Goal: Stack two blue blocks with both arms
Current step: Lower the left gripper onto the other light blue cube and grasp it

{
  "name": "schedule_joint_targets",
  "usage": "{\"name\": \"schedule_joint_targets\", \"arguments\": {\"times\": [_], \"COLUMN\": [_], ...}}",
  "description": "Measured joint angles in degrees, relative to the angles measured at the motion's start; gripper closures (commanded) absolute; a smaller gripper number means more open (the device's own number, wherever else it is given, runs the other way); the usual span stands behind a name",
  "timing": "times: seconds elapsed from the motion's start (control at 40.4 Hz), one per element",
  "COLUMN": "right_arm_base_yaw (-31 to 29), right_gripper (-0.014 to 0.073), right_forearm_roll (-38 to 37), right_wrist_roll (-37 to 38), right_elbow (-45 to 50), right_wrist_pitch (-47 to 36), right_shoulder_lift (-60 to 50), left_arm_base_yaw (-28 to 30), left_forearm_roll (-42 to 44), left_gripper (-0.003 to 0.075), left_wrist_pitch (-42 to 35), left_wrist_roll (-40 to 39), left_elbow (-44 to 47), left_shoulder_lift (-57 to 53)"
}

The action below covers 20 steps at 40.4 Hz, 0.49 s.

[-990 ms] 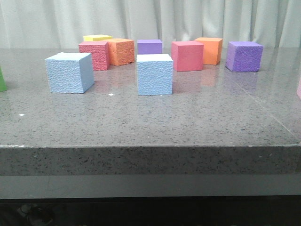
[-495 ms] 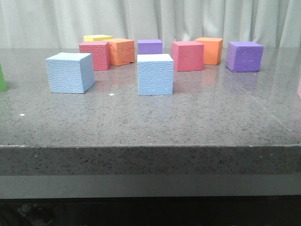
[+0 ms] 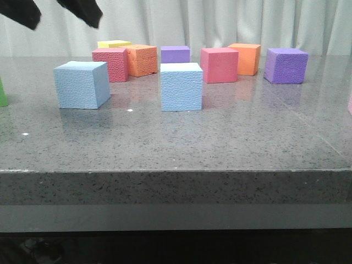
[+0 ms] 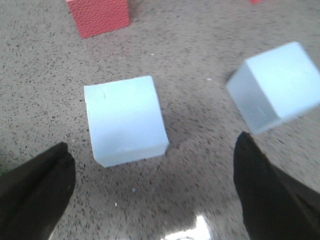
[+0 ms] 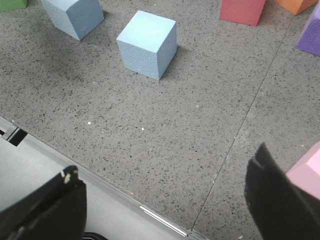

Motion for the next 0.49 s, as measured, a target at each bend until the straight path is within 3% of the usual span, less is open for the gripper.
{"name": "schedule_joint_targets", "arguments": {"times": [0.495], "right_arm_base_yaw": [0.0], "right_gripper": [-0.0049], "right_forearm_roll": [0.0], "right_wrist_roll": [0.0], "right_elbow": [0.0], "right_wrist_pitch": [0.0], "right_shoulder_lift": [0.0], "left_arm_base_yaw": [0.0], "left_forearm_roll": [9.06], "left_gripper": [0.0099], "left_wrist_pitch": [2.35], "left_wrist_roll": [-9.42], "left_elbow": [-10.67], "left_shoulder_lift": [17.44]}}
